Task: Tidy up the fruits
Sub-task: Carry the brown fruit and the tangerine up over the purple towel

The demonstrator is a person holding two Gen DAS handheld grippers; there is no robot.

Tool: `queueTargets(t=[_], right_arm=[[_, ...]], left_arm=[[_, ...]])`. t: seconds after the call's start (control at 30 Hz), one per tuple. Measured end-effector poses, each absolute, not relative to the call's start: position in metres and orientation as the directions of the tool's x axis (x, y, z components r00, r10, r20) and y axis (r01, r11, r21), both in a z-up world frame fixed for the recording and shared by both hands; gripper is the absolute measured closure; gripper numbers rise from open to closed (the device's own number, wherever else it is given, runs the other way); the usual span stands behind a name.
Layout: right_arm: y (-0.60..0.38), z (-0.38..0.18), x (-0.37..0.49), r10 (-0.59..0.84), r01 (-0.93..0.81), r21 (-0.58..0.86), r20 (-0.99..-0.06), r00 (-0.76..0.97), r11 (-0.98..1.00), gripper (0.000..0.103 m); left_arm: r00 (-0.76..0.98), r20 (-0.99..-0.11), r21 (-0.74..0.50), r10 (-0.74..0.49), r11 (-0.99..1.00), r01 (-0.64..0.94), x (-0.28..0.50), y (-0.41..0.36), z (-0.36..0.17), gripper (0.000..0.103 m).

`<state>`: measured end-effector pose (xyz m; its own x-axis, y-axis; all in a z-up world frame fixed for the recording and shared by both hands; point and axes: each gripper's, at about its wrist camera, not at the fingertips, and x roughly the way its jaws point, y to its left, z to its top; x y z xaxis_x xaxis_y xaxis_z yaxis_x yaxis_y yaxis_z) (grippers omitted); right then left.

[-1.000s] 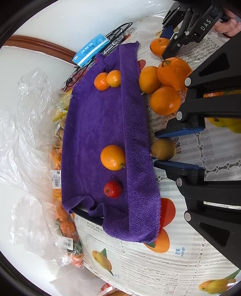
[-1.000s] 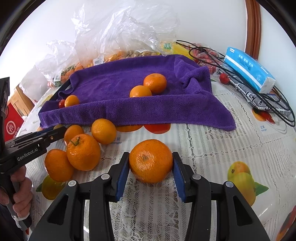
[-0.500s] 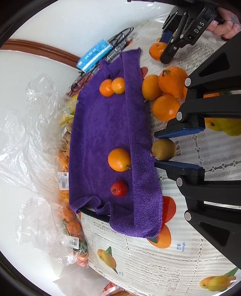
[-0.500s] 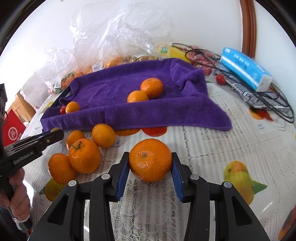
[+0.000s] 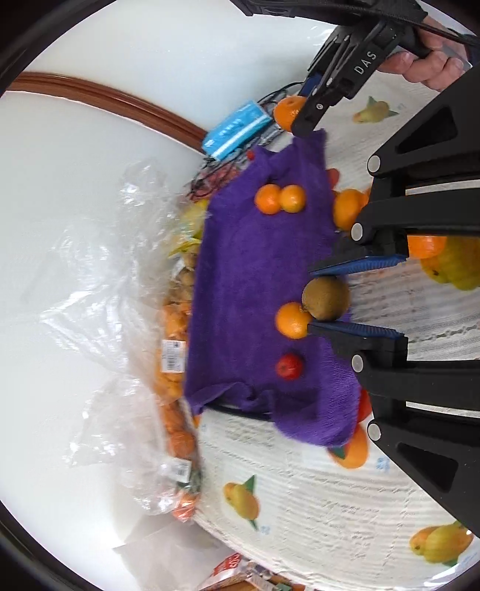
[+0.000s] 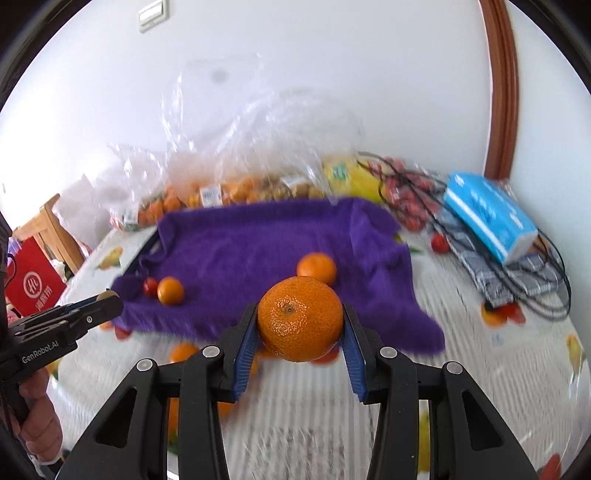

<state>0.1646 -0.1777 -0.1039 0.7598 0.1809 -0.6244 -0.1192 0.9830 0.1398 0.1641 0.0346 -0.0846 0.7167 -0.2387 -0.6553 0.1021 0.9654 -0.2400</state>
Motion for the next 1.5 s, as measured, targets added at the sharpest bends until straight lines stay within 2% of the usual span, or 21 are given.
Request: queueTargets(t=[0.37,0.57,0.83,1.5], right_arm=[[-0.173,-0.084,0.209,0.186,-0.127,0.141,-0.587,0.788,0.982,0.06],[-0.174,-0.085,0.232,0.204,-0.13,0.17,-0.562,0.802,0.977,0.06],[-0.178,-0.121,0.246,0.187,-0.108,0.163,-0.623,0.76,0.981,0.06],[-0.174,-0.137,0.251,0.154,-0.099,0.12,-0.656,0.739,0.988,0.06]], left_arm=[[0.733,-0.641,-0.279,-0.226,0.959,0.051,0.219,0.049,-0.071,0.08],[0.742,-0.647,-0.224,-0.174,0.974,0.033,0.235,0.048,-0.079,0.08],[0.729,-0.662,-0.234,-0.172,0.972,0.016,0.237,0.056,-0.097,0.08],[0.71,-0.683,-0.243,-0.172,0.97,0.002,0.242,0.056,-0.108,0.08]])
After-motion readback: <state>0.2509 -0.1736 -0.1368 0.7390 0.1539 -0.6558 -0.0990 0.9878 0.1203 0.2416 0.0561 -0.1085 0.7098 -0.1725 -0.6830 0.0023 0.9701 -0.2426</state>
